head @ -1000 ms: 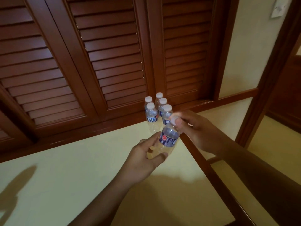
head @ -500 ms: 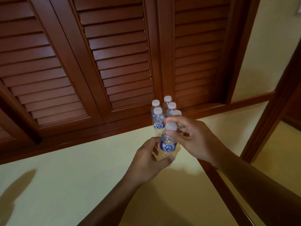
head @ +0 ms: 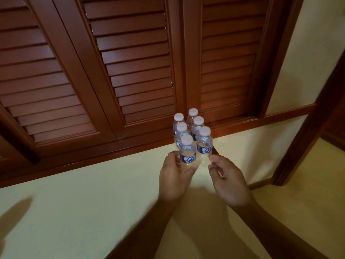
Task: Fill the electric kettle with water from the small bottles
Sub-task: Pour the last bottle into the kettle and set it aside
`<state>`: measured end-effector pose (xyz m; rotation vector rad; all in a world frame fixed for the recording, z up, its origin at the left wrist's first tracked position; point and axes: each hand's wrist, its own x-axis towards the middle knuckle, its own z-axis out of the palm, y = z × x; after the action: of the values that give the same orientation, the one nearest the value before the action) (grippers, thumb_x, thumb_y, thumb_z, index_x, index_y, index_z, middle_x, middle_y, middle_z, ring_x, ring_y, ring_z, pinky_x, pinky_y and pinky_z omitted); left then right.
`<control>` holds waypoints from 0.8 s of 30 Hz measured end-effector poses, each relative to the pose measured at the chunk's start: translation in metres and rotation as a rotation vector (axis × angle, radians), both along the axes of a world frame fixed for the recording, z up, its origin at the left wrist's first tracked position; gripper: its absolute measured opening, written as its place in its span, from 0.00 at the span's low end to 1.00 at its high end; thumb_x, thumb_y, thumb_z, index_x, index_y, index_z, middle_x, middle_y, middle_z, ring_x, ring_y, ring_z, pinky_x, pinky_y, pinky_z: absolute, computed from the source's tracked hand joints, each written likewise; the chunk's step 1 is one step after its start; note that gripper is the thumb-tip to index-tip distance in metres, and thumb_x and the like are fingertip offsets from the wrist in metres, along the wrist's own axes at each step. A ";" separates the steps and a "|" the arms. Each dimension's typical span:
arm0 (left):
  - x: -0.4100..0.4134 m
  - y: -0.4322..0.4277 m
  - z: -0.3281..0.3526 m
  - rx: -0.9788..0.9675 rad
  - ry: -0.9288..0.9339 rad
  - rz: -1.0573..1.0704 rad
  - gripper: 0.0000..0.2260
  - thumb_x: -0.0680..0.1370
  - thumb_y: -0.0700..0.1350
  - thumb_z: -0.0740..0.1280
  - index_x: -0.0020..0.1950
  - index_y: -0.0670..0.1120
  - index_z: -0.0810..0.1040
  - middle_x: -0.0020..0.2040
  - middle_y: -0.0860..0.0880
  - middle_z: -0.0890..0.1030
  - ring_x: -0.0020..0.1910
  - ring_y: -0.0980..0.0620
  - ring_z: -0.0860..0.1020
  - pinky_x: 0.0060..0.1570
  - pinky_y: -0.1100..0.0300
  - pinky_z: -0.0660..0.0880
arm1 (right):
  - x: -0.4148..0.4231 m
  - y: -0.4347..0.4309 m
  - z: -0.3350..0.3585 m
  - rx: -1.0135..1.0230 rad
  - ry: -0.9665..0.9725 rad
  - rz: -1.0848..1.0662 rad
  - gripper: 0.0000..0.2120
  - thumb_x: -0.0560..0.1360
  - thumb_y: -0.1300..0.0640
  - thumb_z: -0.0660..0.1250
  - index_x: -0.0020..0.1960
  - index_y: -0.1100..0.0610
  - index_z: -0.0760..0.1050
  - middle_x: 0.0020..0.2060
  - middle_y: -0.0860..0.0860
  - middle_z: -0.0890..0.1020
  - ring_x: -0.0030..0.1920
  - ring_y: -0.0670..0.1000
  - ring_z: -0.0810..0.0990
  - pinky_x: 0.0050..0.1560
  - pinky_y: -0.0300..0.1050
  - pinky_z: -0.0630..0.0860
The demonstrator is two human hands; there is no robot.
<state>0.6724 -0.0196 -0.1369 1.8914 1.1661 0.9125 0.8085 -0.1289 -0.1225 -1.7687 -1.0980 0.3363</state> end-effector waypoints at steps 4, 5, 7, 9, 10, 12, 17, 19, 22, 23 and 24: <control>0.007 0.000 -0.001 -0.012 -0.039 0.034 0.24 0.73 0.56 0.79 0.63 0.55 0.71 0.53 0.57 0.82 0.50 0.57 0.81 0.50 0.55 0.81 | 0.005 0.010 -0.009 -0.078 0.064 0.009 0.13 0.81 0.55 0.65 0.65 0.51 0.74 0.58 0.45 0.82 0.58 0.45 0.80 0.60 0.42 0.75; 0.009 0.000 -0.001 -0.016 -0.043 0.039 0.24 0.73 0.56 0.79 0.63 0.55 0.71 0.52 0.57 0.82 0.50 0.57 0.81 0.50 0.55 0.81 | 0.005 0.011 -0.010 -0.076 0.070 0.005 0.12 0.81 0.55 0.65 0.64 0.51 0.74 0.57 0.45 0.82 0.58 0.46 0.80 0.59 0.41 0.75; 0.010 0.000 -0.002 -0.018 -0.048 0.047 0.24 0.73 0.57 0.80 0.62 0.55 0.71 0.51 0.56 0.82 0.49 0.57 0.81 0.49 0.55 0.80 | 0.006 0.011 -0.011 -0.071 0.071 -0.003 0.12 0.80 0.55 0.66 0.63 0.52 0.74 0.56 0.45 0.82 0.57 0.45 0.81 0.58 0.40 0.75; 0.009 0.001 -0.003 -0.009 -0.033 0.047 0.25 0.72 0.57 0.80 0.61 0.56 0.70 0.50 0.56 0.81 0.48 0.56 0.81 0.49 0.55 0.81 | 0.005 0.011 -0.011 -0.064 0.073 -0.003 0.11 0.80 0.56 0.66 0.62 0.52 0.75 0.55 0.46 0.83 0.55 0.44 0.81 0.58 0.39 0.75; 0.009 0.001 -0.003 -0.005 -0.022 0.047 0.26 0.72 0.58 0.80 0.61 0.56 0.69 0.50 0.56 0.81 0.48 0.55 0.81 0.48 0.55 0.80 | 0.005 0.010 -0.011 -0.060 0.071 -0.002 0.11 0.80 0.56 0.67 0.62 0.53 0.76 0.55 0.46 0.83 0.55 0.44 0.81 0.58 0.39 0.75; 0.007 0.001 -0.002 -0.014 -0.005 0.045 0.27 0.71 0.59 0.80 0.62 0.56 0.69 0.50 0.55 0.80 0.48 0.55 0.80 0.47 0.57 0.79 | 0.002 0.007 -0.010 -0.059 0.054 0.003 0.11 0.80 0.55 0.66 0.62 0.51 0.77 0.54 0.45 0.83 0.54 0.42 0.81 0.55 0.35 0.74; -0.024 -0.017 0.007 -0.003 -0.009 0.027 0.26 0.72 0.60 0.79 0.63 0.60 0.68 0.53 0.57 0.79 0.50 0.57 0.80 0.43 0.67 0.75 | -0.023 -0.010 -0.007 -0.022 0.012 0.066 0.11 0.81 0.54 0.66 0.62 0.48 0.78 0.53 0.41 0.82 0.55 0.39 0.80 0.53 0.32 0.74; -0.050 -0.028 0.009 0.047 -0.018 0.032 0.22 0.75 0.58 0.77 0.62 0.61 0.69 0.53 0.58 0.78 0.52 0.57 0.78 0.47 0.67 0.74 | -0.042 -0.016 -0.005 0.013 -0.006 0.119 0.11 0.81 0.55 0.66 0.62 0.47 0.78 0.54 0.39 0.82 0.57 0.39 0.80 0.57 0.35 0.75; -0.102 -0.045 0.012 0.118 -0.020 0.037 0.18 0.79 0.59 0.68 0.68 0.61 0.72 0.59 0.60 0.78 0.59 0.59 0.79 0.59 0.62 0.77 | -0.080 -0.018 -0.001 0.062 -0.023 0.247 0.12 0.80 0.57 0.67 0.61 0.47 0.80 0.55 0.36 0.82 0.56 0.36 0.79 0.59 0.32 0.74; -0.121 -0.051 0.013 0.126 -0.010 0.043 0.18 0.81 0.57 0.66 0.71 0.60 0.72 0.63 0.60 0.78 0.62 0.59 0.79 0.63 0.59 0.77 | -0.094 -0.017 0.000 0.076 -0.014 0.293 0.12 0.80 0.58 0.67 0.61 0.48 0.80 0.55 0.36 0.82 0.57 0.36 0.80 0.60 0.33 0.74; -0.141 -0.058 0.014 0.127 0.001 0.060 0.18 0.83 0.54 0.65 0.73 0.58 0.72 0.65 0.59 0.78 0.64 0.60 0.78 0.66 0.57 0.77 | -0.109 -0.016 0.002 0.083 -0.001 0.338 0.12 0.80 0.58 0.67 0.61 0.49 0.80 0.55 0.36 0.83 0.57 0.37 0.80 0.60 0.34 0.74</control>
<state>0.5316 -0.0774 -0.1228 1.9665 1.1959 1.0403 0.6991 -0.1446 -0.1208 -1.5087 -1.3935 0.4863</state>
